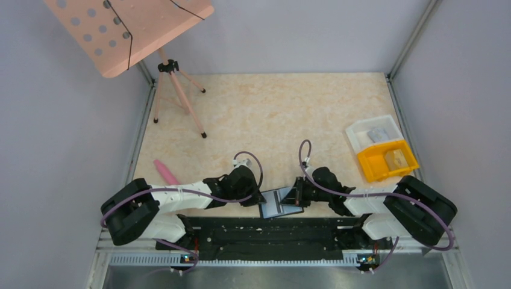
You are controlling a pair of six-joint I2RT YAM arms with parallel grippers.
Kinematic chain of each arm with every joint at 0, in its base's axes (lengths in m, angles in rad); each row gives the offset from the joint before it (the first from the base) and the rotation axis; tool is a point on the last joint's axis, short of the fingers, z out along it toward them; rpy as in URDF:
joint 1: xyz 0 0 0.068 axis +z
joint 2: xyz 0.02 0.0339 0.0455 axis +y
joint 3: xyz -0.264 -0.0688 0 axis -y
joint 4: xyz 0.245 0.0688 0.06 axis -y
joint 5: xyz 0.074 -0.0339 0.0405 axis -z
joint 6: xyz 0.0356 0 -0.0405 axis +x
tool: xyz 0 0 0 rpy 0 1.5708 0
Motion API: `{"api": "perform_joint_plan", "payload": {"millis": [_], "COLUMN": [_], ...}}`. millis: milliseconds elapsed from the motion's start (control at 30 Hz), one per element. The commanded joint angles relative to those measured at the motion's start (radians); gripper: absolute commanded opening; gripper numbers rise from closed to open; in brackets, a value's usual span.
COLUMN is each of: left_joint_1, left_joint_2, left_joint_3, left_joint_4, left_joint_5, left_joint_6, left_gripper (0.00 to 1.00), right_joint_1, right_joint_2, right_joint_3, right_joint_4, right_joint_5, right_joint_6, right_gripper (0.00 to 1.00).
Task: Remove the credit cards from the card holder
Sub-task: Remove the credit card from the card holder.
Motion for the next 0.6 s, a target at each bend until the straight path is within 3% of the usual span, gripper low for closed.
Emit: {"api": "perform_joint_plan", "payload": {"millis": [0, 567], "left_joint_1": [-0.008, -0.008], "left_joint_2": [0.002, 0.011], "left_joint_3": [0.023, 0.044], "left_joint_4": [-0.118, -0.143], "left_joint_5": [-0.058, -0.059], "left_joint_6": [0.015, 0.012], "left_gripper": [0.17, 0.17], "right_joint_1": [-0.036, -0.073], "right_joint_2": [-0.045, -0.197], "right_joint_3": [-0.018, -0.007], "right_joint_4": [0.049, -0.198], "right_joint_5": [-0.024, 0.011], "right_joint_6": [-0.003, -0.077], "right_gripper": [0.0, 0.0]}}
